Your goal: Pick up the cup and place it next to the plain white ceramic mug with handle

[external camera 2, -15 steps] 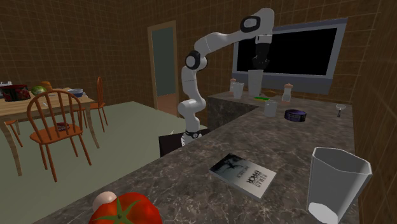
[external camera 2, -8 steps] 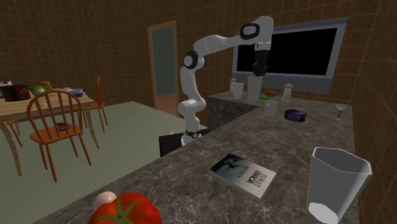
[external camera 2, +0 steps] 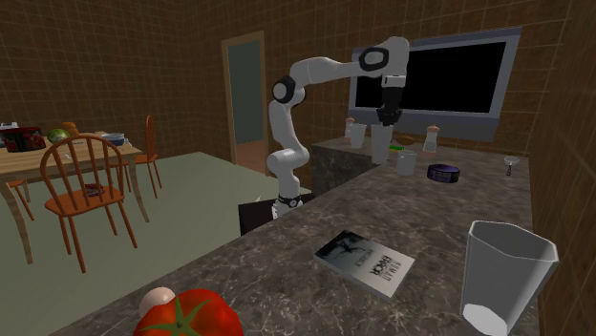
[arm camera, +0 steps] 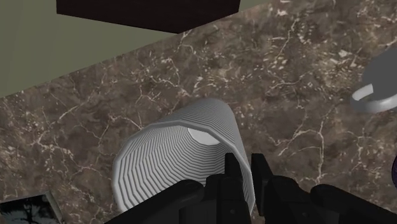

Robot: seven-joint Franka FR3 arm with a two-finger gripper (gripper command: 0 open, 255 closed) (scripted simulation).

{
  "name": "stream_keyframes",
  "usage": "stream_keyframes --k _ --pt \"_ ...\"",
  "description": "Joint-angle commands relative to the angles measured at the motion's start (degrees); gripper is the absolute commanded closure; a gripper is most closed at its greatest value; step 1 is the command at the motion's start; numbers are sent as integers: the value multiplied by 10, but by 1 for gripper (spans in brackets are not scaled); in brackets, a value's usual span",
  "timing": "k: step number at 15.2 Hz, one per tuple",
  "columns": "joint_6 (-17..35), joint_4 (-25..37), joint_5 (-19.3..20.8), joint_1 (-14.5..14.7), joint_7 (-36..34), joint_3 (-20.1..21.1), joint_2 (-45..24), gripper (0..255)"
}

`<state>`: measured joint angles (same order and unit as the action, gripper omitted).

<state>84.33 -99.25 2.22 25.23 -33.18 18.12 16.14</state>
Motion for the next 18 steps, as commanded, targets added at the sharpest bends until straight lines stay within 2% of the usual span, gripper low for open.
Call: stream_keyframes --k 1,15,18 --pt "16 -23 -2 0 1 -2 8 255" --pt "125 -157 -10 5 -3 -2 34 255" --pt "130 -164 -10 5 -4 -2 35 255"
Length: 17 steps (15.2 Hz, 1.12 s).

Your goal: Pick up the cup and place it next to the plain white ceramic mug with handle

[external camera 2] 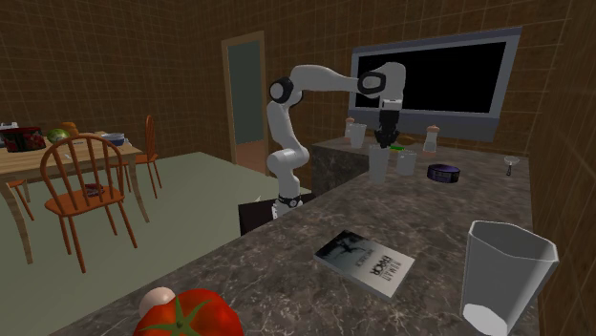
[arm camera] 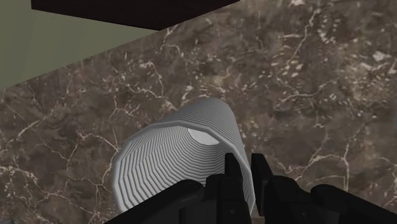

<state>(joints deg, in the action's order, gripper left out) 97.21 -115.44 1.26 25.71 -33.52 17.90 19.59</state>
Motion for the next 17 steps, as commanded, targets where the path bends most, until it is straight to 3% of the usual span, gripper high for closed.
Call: stream_keyframes --k 1,5,6,11,15,17 --pt "2 -2 0 0 0 0 0 255" --pt "2 -2 0 0 0 0 0 255" --pt "2 -2 0 0 0 0 0 0" --pt "2 -2 0 0 0 0 0 0" --pt "-72 84 3 0 -3 4 -13 0" --pt "-72 84 3 0 -3 4 -13 0"
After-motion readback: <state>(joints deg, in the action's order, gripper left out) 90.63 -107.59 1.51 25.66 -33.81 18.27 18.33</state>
